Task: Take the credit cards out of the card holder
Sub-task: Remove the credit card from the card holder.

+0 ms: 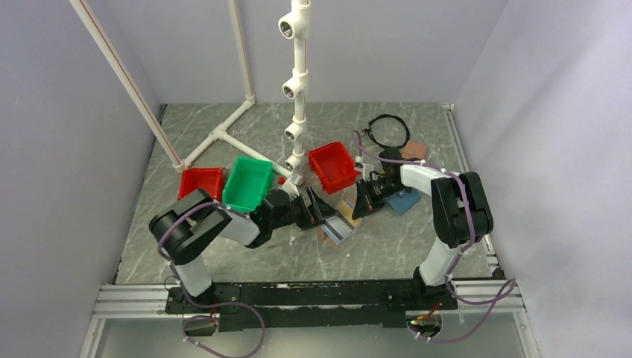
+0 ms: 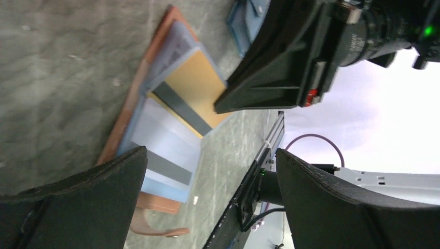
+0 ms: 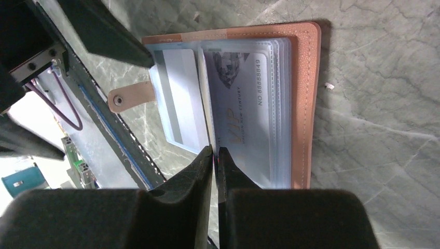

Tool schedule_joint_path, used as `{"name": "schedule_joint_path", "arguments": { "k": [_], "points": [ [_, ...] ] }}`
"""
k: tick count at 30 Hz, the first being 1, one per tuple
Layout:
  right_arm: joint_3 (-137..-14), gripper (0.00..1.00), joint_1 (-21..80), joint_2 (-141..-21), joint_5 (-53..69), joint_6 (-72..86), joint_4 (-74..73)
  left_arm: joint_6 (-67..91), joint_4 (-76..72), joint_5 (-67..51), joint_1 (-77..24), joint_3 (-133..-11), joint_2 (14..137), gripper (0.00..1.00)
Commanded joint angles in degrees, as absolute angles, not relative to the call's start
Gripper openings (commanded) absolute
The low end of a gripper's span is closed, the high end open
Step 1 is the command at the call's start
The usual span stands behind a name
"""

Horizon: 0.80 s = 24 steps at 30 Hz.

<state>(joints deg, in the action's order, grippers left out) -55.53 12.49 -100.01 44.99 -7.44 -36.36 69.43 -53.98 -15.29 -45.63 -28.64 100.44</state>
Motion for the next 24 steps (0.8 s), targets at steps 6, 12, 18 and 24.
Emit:
{"name": "schedule_joint_path", "arguments": {
  "k": [6,12,18,24],
  "points": [
    [-56.4,0.09,12.5,-97.2,46.5,-8.7,-35.1,61.4,-38.9,-3.3,-47.9,-29.0,82.7,0.99],
    [-53.7,0.02,12.5,-95.4,52.2,-3.5,-31.4,66.1,-48.5,-7.2,-47.3,-26.3,84.8,0.96],
    [-49.7,0.0,12.3,-94.7,52.3,4.4,-24.3,68.1,-46.3,-9.7,-48.3,-30.6,90.2,0.79],
    [-48.9,0.0,12.3,-94.0,44.6,5.7,-22.7,69.8,-36.1,-5.1,-49.6,-32.6,91.7,0.78]
  ]
}}
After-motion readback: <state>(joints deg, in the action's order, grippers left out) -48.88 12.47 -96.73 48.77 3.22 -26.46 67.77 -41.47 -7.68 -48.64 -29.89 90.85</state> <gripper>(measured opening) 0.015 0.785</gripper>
